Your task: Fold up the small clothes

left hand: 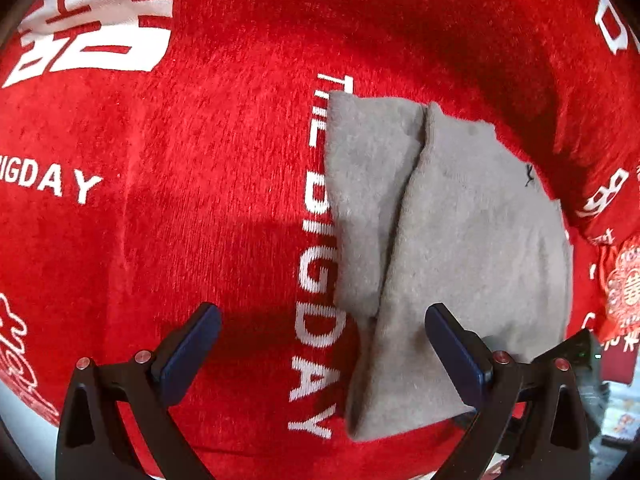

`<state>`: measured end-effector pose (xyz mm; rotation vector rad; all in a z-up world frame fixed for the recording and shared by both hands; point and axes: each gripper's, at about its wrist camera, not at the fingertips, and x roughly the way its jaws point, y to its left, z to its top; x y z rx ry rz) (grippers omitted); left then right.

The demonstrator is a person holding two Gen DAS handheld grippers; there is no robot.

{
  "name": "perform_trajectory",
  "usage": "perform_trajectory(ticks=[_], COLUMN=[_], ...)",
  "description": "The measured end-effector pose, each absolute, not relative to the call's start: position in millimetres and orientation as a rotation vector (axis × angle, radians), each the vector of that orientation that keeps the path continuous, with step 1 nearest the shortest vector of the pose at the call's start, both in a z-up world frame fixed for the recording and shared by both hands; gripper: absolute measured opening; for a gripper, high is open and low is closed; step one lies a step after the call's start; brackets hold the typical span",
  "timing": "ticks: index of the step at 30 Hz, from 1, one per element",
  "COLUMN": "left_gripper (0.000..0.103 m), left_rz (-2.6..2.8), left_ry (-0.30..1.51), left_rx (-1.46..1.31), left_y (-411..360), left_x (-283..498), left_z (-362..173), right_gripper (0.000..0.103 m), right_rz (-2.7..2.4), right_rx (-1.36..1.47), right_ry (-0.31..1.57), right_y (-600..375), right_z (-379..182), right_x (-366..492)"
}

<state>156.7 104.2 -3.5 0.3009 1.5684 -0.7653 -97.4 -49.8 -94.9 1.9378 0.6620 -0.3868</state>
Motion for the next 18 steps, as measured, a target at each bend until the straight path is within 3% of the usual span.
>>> perform_trajectory(ticks=[12,18], left_gripper=[0.102,0.102], left_rz=[-0.959,-1.032], left_ry=[1.740,1.727], left_rx=[0.056,0.139], left_y=[57,9], left_x=[159,136], left_z=[-24,-21], right_gripper=[0.009,0.009], right_rz=[-0.184,-0.164], right_rx=[1.768,1.702], right_ry=[0.584,0.672], right_y=[-87,-80], right_z=[-38,-35], right_x=[-94,-91])
